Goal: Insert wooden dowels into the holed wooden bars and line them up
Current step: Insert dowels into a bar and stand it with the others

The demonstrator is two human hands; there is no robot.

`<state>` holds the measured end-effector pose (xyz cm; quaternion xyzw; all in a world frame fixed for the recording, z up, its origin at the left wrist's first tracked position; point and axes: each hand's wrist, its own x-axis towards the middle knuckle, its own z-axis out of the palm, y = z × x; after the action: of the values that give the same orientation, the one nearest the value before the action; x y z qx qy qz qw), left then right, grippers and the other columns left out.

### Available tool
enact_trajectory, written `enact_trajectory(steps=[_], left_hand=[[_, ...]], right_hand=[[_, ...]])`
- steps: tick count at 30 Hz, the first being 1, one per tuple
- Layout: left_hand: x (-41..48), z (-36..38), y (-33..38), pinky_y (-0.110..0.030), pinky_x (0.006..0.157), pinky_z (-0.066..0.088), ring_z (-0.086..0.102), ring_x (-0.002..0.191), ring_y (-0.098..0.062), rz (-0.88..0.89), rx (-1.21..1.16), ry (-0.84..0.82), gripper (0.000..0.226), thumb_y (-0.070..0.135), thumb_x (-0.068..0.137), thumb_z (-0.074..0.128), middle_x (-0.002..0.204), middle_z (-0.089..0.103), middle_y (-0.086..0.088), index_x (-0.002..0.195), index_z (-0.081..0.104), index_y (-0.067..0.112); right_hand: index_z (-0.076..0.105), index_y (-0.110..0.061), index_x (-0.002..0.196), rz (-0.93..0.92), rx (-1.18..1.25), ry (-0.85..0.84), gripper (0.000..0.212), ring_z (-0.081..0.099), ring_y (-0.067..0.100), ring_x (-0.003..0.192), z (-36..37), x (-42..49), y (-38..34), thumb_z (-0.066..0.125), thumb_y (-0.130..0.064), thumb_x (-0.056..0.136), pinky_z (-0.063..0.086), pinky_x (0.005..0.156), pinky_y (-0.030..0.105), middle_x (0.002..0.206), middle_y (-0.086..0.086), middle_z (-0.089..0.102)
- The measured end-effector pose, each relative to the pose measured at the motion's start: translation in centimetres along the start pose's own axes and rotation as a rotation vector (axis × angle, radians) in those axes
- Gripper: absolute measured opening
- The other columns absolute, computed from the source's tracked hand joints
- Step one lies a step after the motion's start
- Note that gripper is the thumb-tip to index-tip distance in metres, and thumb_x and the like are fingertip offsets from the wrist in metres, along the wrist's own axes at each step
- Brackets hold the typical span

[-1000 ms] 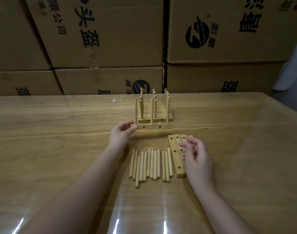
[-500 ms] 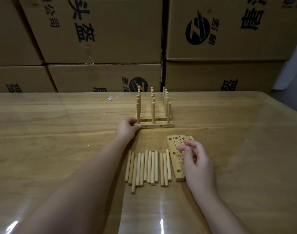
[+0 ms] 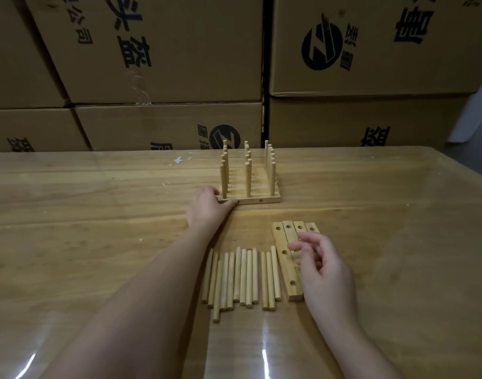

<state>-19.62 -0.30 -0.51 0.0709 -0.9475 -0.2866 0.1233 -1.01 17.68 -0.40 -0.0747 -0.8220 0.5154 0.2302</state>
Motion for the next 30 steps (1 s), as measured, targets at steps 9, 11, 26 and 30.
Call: enact_trajectory(steps=[9, 11, 26, 30], left_hand=[[0.4, 0.5, 0.4, -0.036, 0.079, 0.052, 0.055, 0.105, -0.021, 0.063, 0.159, 0.046, 0.057, 0.063, 0.082, 0.058, 0.115, 0.058, -0.003, 0.117, 0.057, 0.019], [0.6, 0.6, 0.4, -0.035, 0.078, 0.051, 0.055, 0.105, -0.022, 0.066, 0.159, 0.046, 0.056, 0.063, 0.082, 0.058, 0.115, 0.058, -0.003, 0.117, 0.057, 0.019], [-0.1, -0.1, 0.8, -0.039, 0.093, 0.049, 0.052, 0.117, -0.025, 0.021, 0.092, -0.002, 0.062, 0.055, 0.087, 0.057, 0.128, 0.055, -0.008, 0.133, 0.048, 0.014], [-2.8, -2.3, 0.7, -0.041, 0.097, 0.049, 0.055, 0.113, -0.020, 0.035, -0.140, -0.029, 0.049, 0.040, 0.093, 0.055, 0.132, 0.050, -0.005, 0.135, 0.048, 0.016]], right_hand=[[0.050, -0.048, 0.088, -0.012, -0.022, -0.006, 0.022, 0.062, 0.007, 0.076, -0.1, 0.0, -0.1, 0.045, -0.026, 0.089, 0.053, 0.057, 0.036, 0.086, -0.026, 0.065], [0.051, -0.046, 0.089, -0.012, -0.017, -0.007, 0.021, 0.062, 0.010, 0.080, 0.0, -0.1, 0.0, 0.046, -0.025, 0.089, 0.053, 0.061, 0.037, 0.085, -0.026, 0.065], [0.053, -0.042, 0.094, -0.019, -0.031, -0.007, 0.021, 0.058, 0.018, 0.073, -0.1, 0.0, -0.3, 0.046, -0.022, 0.091, 0.051, 0.059, 0.037, 0.086, -0.022, 0.066], [0.057, -0.034, 0.092, -0.063, -0.018, 0.068, 0.020, 0.059, 0.021, 0.070, -0.1, -0.4, -0.5, 0.045, -0.018, 0.090, 0.049, 0.058, 0.036, 0.080, -0.019, 0.066]])
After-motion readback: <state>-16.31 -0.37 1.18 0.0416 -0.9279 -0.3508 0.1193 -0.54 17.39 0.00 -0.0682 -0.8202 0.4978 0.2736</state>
